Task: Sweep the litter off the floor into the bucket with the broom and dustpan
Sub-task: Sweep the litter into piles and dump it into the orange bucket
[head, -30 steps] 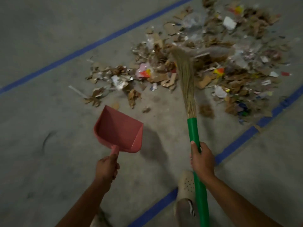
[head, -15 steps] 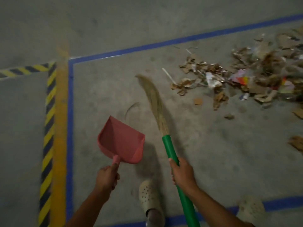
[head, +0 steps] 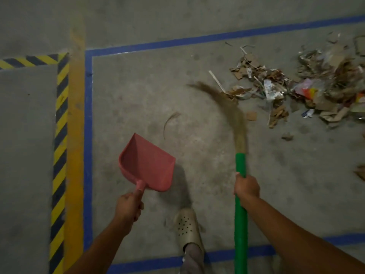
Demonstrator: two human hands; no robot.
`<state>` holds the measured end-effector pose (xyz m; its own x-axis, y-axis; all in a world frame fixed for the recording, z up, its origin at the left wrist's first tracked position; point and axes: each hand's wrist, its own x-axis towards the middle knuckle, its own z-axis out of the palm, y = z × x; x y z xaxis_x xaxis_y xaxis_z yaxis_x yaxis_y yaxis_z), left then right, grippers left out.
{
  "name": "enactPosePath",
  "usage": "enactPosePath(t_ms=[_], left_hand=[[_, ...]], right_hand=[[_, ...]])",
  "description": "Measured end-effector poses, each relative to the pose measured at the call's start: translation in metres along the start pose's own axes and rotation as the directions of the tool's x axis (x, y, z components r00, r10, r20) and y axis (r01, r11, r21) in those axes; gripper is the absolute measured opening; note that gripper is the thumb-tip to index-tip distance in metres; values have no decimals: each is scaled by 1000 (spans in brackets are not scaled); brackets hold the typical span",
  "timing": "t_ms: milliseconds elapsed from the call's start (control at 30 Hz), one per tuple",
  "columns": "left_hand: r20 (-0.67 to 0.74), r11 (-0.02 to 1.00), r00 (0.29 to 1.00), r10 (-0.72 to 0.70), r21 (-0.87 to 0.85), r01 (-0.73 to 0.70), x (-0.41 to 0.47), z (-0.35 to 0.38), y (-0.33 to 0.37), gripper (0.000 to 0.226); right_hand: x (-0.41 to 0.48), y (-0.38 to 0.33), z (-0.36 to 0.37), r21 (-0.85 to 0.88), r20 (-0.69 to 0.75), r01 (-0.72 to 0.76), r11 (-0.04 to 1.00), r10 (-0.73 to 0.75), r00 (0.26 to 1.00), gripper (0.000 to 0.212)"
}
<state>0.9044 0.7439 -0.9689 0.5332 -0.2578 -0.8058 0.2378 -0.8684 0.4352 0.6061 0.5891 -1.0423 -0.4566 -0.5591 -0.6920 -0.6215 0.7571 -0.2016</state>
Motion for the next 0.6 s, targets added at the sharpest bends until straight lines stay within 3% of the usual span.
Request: enactPosePath(t_ms=[133, 267, 367, 433, 600], left_hand=[[49, 1000, 999, 5, -6, -5, -1, 27, 22, 48], [75, 998, 997, 31, 58, -36, -8, 65, 49, 44], [81, 995, 996, 33, 90, -40, -11, 94, 64, 44], [79, 995, 996, 31, 96, -39, -13, 111, 70, 45], [22, 985, 1000, 21, 170, -24, -21, 158, 75, 49]], right_hand=[[8, 2, -41, 173, -199, 16, 985, 19, 980, 51], [-20, -7, -67, 214, -192, 164, 963, -123, 974, 37], [-34, -10, -71, 219, -47, 240, 946, -236, 971, 37], [-24, -11, -66, 101, 100, 252, 962, -262, 960, 29], [46, 12, -62, -101, 321, 141, 985, -102, 942, 39]])
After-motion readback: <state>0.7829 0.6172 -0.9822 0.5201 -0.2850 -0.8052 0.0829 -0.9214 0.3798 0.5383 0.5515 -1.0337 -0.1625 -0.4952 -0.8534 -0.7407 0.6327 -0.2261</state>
